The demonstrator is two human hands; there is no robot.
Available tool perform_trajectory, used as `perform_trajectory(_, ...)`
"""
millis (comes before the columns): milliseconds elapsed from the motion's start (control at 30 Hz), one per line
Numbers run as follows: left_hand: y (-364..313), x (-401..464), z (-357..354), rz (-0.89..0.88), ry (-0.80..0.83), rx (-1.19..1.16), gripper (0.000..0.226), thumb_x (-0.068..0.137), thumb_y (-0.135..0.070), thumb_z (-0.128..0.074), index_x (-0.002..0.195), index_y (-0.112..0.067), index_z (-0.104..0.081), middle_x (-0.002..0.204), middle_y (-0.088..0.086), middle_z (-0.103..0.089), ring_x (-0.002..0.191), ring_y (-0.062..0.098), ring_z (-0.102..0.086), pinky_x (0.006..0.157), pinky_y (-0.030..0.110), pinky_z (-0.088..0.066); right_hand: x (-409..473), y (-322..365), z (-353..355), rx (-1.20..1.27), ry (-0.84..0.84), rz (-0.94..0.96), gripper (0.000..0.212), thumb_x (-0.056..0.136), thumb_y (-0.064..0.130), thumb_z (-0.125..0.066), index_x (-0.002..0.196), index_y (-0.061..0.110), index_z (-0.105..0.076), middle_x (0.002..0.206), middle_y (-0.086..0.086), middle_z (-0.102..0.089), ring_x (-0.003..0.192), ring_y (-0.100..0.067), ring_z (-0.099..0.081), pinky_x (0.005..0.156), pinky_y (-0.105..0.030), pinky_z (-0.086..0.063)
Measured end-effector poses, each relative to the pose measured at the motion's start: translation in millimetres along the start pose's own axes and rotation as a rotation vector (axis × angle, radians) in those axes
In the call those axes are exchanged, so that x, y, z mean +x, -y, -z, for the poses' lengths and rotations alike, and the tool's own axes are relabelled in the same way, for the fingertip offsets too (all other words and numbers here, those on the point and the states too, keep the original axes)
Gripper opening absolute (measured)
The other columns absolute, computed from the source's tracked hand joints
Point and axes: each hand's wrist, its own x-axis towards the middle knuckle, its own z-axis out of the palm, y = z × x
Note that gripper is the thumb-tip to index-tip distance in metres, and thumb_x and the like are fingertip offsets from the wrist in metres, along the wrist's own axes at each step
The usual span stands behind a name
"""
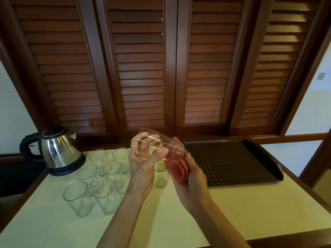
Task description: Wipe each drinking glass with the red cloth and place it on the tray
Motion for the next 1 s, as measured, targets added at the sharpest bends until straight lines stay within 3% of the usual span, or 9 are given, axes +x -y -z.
perform_trajectory(133,2.3,-4.2,3.6,-0.050,0.040,0.209,0.077,0.051,-0.024,-0.094,0.120,-0.021,-0.060,0.113,-0.008,-0.075,0.119,0.021,-0.070,0.095,0.025,-0.056,10.8,10.4,-1.7,0.176,-0.083,-0.080,0.045,0.101,0.020,-0.040,0.137,-0.002,-0.055,0.132,-0.030,-0.061,0.129,-0.039,-0.057,0.113,-0.051,-0.042)
perform_trajectory(367,-1.8,-4.3,7.7,-0.104,0.008,0.492,0.077,0.049,-0.041,-0.096,0.119,-0.033,-0.064,0.108,-0.006,-0.075,0.101,0.009,-0.070,0.087,0.023,-0.056,13.8,38.0,-12.8,0.017,-0.121,0.084,0.033,0.106,0.022,-0.042,0.125,0.007,-0.064,0.115,-0.017,-0.074,0.102,-0.023,-0.072,0.095,-0.036,-0.052)
perform_trajectory(500,0.0,-6.6,-1.2,0.057,-0.026,0.430,0.070,0.052,-0.026,-0.102,0.112,-0.017,-0.069,0.101,-0.006,-0.079,0.095,0.012,-0.071,0.077,0.019,-0.057,13.6,33.3,-23.2,-0.354,-0.005,0.407,0.035,0.108,0.017,-0.039,0.136,0.021,-0.060,0.123,-0.005,-0.072,0.111,-0.031,-0.067,0.100,-0.045,-0.054)
perform_trajectory(600,-0.6,-13.0,-8.9,0.179,0.018,0.324,0.063,0.069,-0.040,-0.093,0.115,-0.004,-0.070,0.100,0.009,-0.078,0.098,0.021,-0.071,0.089,0.032,-0.057,17.7,18.2,-20.5,-0.726,0.136,0.742,0.048,0.108,0.021,-0.040,0.156,0.022,-0.035,0.160,0.012,-0.037,0.140,-0.023,-0.044,0.109,-0.046,-0.047)
perform_trajectory(667,-0.5,-15.9,-10.1,0.224,0.077,0.309,0.052,0.086,-0.050,-0.077,0.121,-0.013,-0.072,0.113,0.010,-0.077,0.110,0.020,-0.072,0.100,0.042,-0.054,17.5,2.6,-12.2,-0.957,0.207,0.901,0.057,0.105,0.027,-0.041,0.159,0.017,-0.025,0.169,0.011,-0.013,0.153,-0.016,-0.025,0.116,-0.040,-0.042)
perform_trajectory(733,-3.2,-12.9,-6.9,0.250,0.115,0.288,0.046,0.094,-0.051,-0.059,0.130,-0.025,-0.070,0.125,0.003,-0.075,0.122,0.018,-0.068,0.104,0.044,-0.052,13.0,-17.1,5.2,-1.152,0.321,1.020,0.056,0.105,0.021,-0.041,0.158,0.013,-0.025,0.170,0.006,-0.008,0.156,-0.024,-0.014,0.119,-0.054,-0.033)
perform_trajectory(867,-5.1,-8.5,3.5,0.251,0.154,0.255,0.059,0.094,-0.056,-0.055,0.144,-0.027,-0.060,0.138,0.002,-0.068,0.131,0.023,-0.062,0.113,0.053,-0.044,10.1,-22.3,20.2,-1.169,0.360,0.998,0.051,0.108,0.026,-0.040,0.156,0.017,-0.026,0.169,0.003,-0.015,0.154,-0.028,-0.020,0.116,-0.058,-0.036)
perform_trajectory(933,-0.7,-13.2,2.9,0.251,0.200,0.306,0.057,0.093,-0.053,-0.052,0.146,-0.032,-0.059,0.137,0.002,-0.069,0.129,0.025,-0.062,0.106,0.053,-0.042,20.9,-1.7,1.8,-1.119,0.278,0.929,0.054,0.107,0.029,-0.039,0.157,0.014,-0.027,0.169,-0.001,-0.016,0.153,-0.025,-0.027,0.116,-0.050,-0.040)
perform_trajectory(1000,-0.8,-16.2,-1.6,0.235,0.212,0.332,0.051,0.099,-0.049,-0.048,0.146,-0.032,-0.057,0.136,0.001,-0.070,0.129,0.025,-0.063,0.109,0.055,-0.042,22.3,6.6,-9.8,-1.220,0.279,0.896,0.053,0.106,0.029,-0.036,0.156,0.013,-0.029,0.168,0.000,-0.016,0.154,-0.018,-0.020,0.124,-0.038,-0.027)
